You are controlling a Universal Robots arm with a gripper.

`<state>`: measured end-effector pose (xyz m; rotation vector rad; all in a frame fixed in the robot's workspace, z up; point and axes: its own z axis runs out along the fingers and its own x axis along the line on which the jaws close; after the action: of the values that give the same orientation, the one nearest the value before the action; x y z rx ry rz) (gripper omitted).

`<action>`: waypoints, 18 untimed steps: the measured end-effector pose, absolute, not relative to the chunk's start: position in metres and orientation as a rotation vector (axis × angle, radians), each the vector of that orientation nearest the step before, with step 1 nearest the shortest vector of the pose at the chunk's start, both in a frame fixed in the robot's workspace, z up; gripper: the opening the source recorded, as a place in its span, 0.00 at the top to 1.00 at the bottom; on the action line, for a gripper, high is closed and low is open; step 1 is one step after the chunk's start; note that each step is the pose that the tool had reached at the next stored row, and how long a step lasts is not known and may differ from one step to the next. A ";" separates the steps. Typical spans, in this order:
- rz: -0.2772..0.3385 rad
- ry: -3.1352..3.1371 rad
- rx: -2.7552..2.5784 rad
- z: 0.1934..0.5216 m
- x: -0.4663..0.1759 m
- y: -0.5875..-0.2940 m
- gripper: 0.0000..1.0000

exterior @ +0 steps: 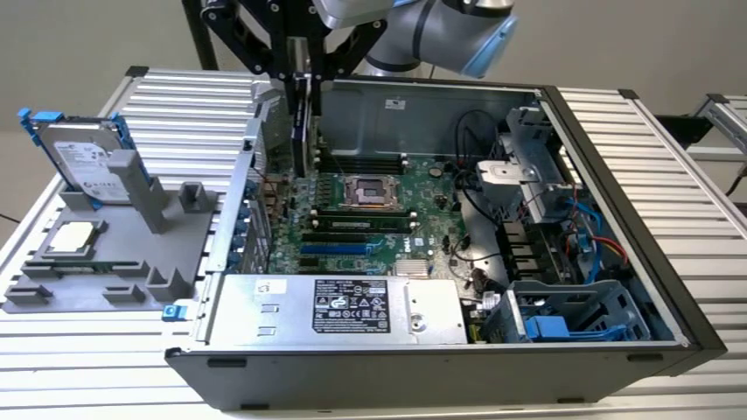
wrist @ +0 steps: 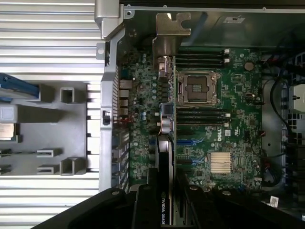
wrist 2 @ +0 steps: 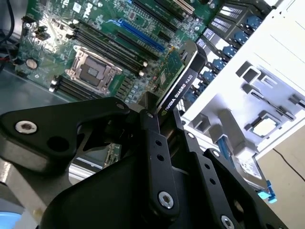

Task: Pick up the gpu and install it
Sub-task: 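Pick up the gpu and move the gpu toward the slot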

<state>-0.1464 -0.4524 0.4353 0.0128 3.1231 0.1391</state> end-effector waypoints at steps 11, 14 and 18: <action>0.139 3.123 0.013 0.435 -0.138 -0.452 1.00; 0.139 3.123 0.013 0.435 -0.136 -0.452 1.00; 0.139 3.123 0.013 0.435 -0.133 -0.452 1.00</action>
<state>-0.1329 -0.4524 0.4352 0.0128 3.1231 0.1391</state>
